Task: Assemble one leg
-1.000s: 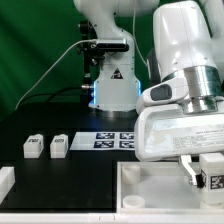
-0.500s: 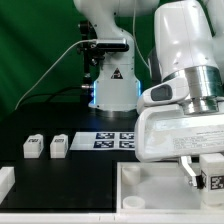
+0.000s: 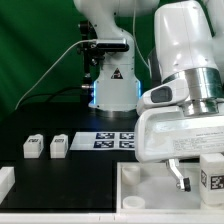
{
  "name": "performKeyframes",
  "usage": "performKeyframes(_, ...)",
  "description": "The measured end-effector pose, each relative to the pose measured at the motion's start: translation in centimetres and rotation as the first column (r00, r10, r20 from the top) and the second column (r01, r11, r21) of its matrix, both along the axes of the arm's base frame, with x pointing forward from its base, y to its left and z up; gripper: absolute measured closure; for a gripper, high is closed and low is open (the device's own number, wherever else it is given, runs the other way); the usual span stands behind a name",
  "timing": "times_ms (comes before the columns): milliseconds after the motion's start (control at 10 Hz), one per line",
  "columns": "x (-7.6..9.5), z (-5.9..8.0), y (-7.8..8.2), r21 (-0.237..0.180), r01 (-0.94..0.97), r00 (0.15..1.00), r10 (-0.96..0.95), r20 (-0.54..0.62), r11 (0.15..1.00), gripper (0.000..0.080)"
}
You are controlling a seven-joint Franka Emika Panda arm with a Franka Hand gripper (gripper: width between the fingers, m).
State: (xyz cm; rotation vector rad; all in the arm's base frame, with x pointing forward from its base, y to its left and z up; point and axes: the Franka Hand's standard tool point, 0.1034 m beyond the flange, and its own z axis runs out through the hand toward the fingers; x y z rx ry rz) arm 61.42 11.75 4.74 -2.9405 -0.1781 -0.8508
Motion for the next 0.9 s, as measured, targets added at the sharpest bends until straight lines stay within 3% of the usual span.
performKeyframes(400,0.1,0.2,0.0,0.001,0.000,1.000,0.000,0.001,1.000,0.0151)
performKeyframes(600,0.4,2.9,0.0,0.009,-0.005,0.999,0.005,-0.033,1.000,0.0151)
performKeyframes(900,1.2,3.5,-0.8,0.009,0.002,0.998,-0.002,-0.063,1.000,0.0151)
